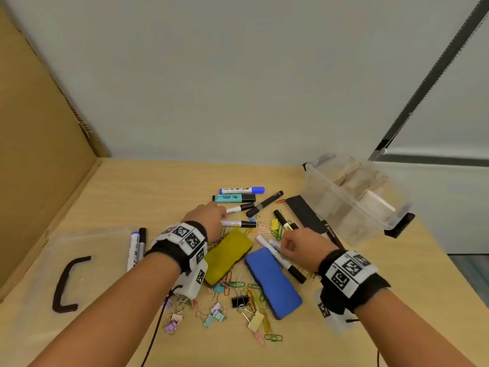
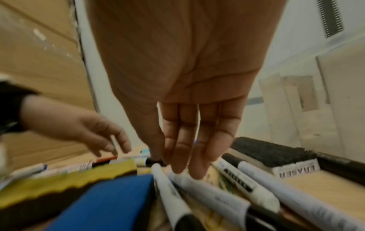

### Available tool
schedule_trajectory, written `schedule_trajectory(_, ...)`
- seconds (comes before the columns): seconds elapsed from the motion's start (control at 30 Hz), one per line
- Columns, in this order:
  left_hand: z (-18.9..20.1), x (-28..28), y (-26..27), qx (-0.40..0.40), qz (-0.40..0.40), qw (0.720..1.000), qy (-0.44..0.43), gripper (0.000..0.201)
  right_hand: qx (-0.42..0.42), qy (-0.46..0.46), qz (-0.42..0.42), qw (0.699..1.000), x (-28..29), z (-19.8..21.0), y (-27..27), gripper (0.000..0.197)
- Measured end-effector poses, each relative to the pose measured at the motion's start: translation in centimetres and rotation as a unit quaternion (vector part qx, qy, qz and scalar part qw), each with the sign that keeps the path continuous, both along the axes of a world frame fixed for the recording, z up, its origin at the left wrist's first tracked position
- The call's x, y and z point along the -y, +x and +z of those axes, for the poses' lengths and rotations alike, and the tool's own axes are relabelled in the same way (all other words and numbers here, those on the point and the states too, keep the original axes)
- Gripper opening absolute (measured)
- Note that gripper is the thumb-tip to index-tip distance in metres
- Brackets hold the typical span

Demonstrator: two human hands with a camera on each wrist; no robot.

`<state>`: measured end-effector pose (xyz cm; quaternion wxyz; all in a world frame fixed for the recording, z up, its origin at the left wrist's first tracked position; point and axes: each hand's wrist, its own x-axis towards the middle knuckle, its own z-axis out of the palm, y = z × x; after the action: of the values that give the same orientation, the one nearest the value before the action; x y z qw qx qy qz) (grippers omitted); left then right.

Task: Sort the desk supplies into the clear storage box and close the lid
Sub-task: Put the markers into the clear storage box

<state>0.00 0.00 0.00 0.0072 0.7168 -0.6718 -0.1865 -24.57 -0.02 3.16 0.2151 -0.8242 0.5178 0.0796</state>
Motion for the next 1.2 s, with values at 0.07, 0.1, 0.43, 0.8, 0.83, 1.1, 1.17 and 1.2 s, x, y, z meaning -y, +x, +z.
schedule_trajectory(0.07,0.0,0.9,0.1,-0.007,0.025,1.000,0.012,0.027,-0.058,0.006,0.016,0.998,0.0,-0.6,-0.1,0.022)
schedule_trajectory(0.1,-0.1,1.3,0.2,-0.002,0.029,0.999,0.023,0.025,-0.082,0.009,0.028,0.996,-0.1,-0.9,-0.2,0.023)
schedule_trajectory(0.43,-0.5,2.4,0.3,0.069,-0.002,0.997,0.043,0.010,-0.069,0.016,0.020,0.997,-0.4,-1.9,-0.3,0.019)
schedule_trajectory(0.8,-0.4,3.4,1.4,0.048,0.013,0.997,-0.061,0.019,0.042,-0.017,-0.095,0.994,0.4,-2.7,-2.5,0.012)
schedule_trajectory(0.83,-0.5,3.5,1.3,0.032,0.020,0.998,-0.048,0.019,0.031,-0.021,-0.091,0.995,0.3,-2.9,-2.5,0.013)
schedule_trajectory(1.1,-0.4,4.1,0.9,0.039,0.021,0.999,0.007,0.022,-0.078,-0.052,-0.072,0.993,-0.7,-4.3,-1.8,0.040)
schedule_trajectory(1.17,-0.6,4.0,0.9,0.049,0.016,0.999,0.011,0.031,-0.054,-0.069,-0.076,0.993,-0.9,-3.5,-1.8,0.036)
schedule_trajectory(1.2,-0.6,4.0,0.8,0.057,0.012,0.998,0.011,0.038,-0.038,-0.082,-0.073,0.993,-1.0,-2.9,-1.8,0.032)
